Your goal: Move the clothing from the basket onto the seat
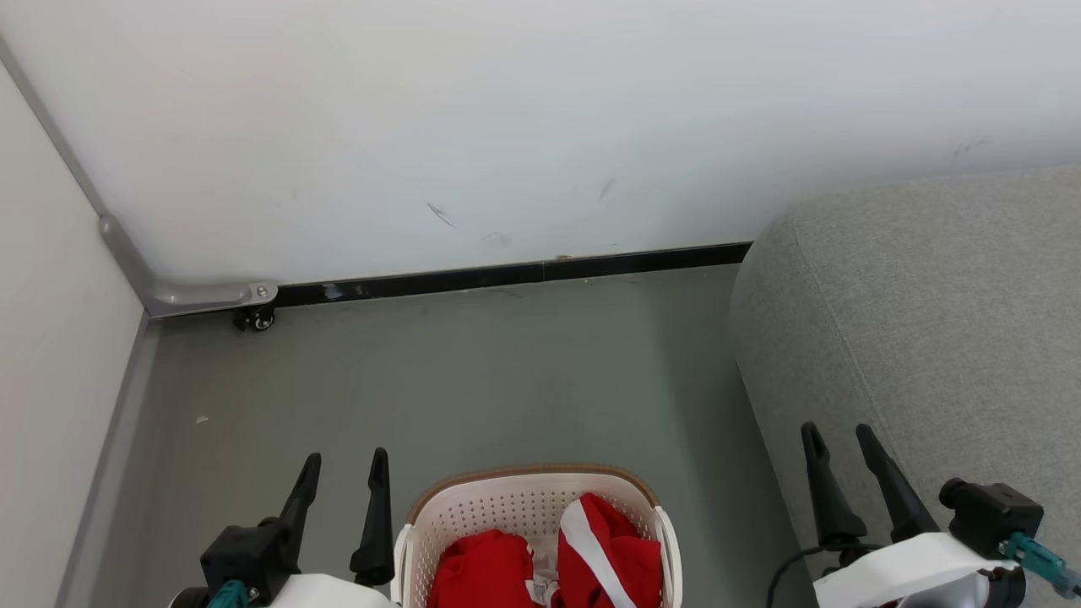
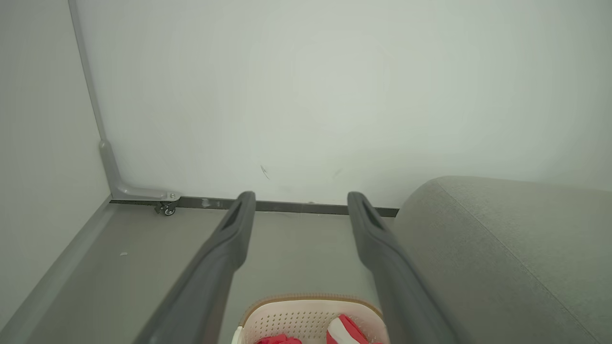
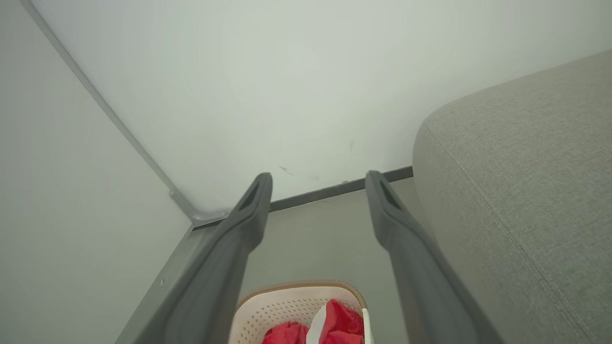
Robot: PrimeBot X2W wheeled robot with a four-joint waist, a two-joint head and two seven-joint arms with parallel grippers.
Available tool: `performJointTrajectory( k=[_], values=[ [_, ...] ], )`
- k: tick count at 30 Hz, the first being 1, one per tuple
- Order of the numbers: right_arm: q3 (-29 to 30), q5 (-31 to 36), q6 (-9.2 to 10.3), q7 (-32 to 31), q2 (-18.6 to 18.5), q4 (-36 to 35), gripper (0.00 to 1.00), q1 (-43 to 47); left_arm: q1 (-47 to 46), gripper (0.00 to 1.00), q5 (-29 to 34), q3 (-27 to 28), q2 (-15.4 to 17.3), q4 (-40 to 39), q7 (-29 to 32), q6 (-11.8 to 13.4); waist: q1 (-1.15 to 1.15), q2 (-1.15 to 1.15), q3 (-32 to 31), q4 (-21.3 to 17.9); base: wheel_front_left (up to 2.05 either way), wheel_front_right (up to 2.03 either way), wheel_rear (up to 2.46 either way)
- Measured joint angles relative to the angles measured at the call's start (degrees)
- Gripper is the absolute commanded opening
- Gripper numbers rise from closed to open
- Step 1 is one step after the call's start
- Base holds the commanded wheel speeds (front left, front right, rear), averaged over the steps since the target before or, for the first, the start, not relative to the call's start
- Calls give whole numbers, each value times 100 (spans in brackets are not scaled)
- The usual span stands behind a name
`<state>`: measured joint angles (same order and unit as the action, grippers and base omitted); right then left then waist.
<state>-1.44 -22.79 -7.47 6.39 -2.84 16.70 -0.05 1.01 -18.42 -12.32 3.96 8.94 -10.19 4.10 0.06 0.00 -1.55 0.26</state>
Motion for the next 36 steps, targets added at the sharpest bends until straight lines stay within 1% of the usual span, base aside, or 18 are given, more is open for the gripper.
performJointTrajectory(
  k=[20, 23, 29, 36],
  values=[
    [-125, 1570, -1, 220, 13, -13, 100, 3, 18, 100, 1345, -16, 12, 333, -397, 543, -2, 0, -8, -18, 0, 0, 0],
    [-121, 1617, -1, 220, 13, -14, 100, 3, 23, 100, 1354, -2, 7, 400, -397, 549, -3, 0, -1, -23, 0, 0, 0],
    [-88, 1616, -1, 220, 14, -14, 100, 4, 100, 100, 1291, 115, -18, 508, -397, 648, -3, 0, 20, -34, 0, 0, 0],
    [-64, 1563, -1, 260, 16, -13, 100, 4, 100, 100, 1260, 163, -23, 545, -396, 652, -3, 0, 57, -46, 0, 0, 0]
  ],
)
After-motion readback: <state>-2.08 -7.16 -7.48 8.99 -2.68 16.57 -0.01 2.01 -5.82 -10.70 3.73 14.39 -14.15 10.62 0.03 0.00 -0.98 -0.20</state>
